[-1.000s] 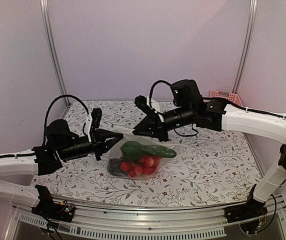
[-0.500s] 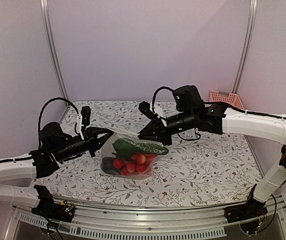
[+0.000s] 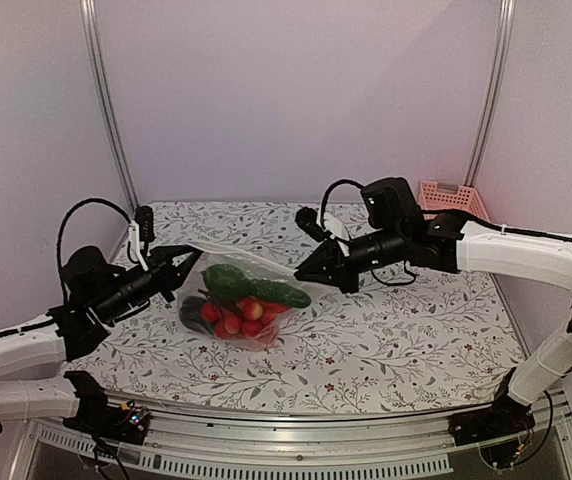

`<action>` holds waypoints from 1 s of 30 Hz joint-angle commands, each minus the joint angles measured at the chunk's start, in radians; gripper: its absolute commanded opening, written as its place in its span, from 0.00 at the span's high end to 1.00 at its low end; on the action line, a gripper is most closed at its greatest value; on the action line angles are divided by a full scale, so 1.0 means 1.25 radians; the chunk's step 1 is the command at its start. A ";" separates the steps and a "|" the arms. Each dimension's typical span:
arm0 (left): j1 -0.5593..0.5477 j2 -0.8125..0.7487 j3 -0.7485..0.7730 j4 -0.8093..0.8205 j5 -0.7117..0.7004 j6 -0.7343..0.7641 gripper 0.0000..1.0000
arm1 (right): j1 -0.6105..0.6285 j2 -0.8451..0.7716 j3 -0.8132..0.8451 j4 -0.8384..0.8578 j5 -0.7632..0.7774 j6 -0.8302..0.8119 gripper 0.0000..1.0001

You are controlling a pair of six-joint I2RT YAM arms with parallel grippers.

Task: Open the zip-top bag and remove the fake food

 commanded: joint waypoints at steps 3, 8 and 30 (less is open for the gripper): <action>0.040 -0.036 -0.022 0.039 -0.050 -0.031 1.00 | -0.022 -0.044 -0.037 -0.031 0.034 0.016 0.99; 0.074 -0.042 -0.025 0.027 -0.054 -0.048 1.00 | -0.024 -0.061 -0.071 -0.032 0.053 0.031 0.99; 0.097 0.153 0.066 0.136 0.368 -0.020 1.00 | -0.018 -0.082 -0.018 -0.103 -0.031 0.042 0.55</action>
